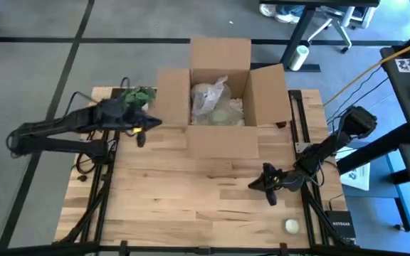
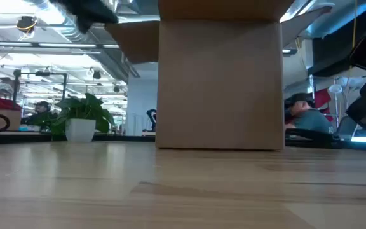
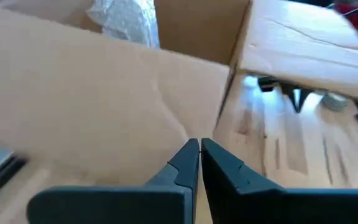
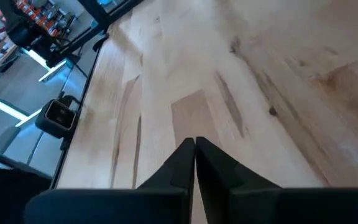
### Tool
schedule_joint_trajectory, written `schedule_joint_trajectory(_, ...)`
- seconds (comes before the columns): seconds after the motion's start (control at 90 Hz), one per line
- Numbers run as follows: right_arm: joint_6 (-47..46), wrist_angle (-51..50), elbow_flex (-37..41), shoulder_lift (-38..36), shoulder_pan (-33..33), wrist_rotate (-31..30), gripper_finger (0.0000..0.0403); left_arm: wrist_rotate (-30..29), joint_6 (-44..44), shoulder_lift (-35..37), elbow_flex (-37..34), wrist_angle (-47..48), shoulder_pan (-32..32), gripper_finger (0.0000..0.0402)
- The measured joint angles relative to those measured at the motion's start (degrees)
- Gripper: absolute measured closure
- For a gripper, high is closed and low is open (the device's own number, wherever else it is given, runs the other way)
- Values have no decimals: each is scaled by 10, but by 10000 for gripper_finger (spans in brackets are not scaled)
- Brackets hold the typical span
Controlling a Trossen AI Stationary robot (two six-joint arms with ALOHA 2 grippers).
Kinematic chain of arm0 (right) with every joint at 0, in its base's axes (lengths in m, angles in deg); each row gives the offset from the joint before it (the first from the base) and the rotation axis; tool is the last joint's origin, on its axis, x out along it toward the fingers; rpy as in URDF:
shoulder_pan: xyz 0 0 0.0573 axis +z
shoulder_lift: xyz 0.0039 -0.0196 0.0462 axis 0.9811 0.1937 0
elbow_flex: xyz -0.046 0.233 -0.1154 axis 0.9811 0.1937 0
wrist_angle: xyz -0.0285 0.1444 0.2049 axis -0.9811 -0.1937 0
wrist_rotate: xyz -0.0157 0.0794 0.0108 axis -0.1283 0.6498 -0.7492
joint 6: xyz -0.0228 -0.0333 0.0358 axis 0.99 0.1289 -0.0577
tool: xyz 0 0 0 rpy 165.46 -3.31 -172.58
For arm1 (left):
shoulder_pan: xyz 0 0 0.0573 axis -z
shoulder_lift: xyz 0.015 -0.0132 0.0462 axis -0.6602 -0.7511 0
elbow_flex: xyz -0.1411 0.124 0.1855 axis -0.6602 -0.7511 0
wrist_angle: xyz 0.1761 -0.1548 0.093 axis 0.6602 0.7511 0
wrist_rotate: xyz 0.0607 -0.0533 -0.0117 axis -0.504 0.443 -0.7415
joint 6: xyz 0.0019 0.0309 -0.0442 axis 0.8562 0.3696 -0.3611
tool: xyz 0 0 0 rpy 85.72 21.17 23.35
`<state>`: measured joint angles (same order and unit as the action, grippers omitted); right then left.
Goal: Wrap mug
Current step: Return to Home Position
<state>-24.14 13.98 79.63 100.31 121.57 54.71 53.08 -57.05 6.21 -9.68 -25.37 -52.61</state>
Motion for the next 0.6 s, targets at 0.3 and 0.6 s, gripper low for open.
schedule_joint_trajectory(0.3,-19,0,0,0,0,-16,403,-37,-48,165,-171,-70,37,401)
schedule_joint_trajectory(0.6,-42,0,0,0,0,-17,403,-52,-17,253,-274,-169,66,401)
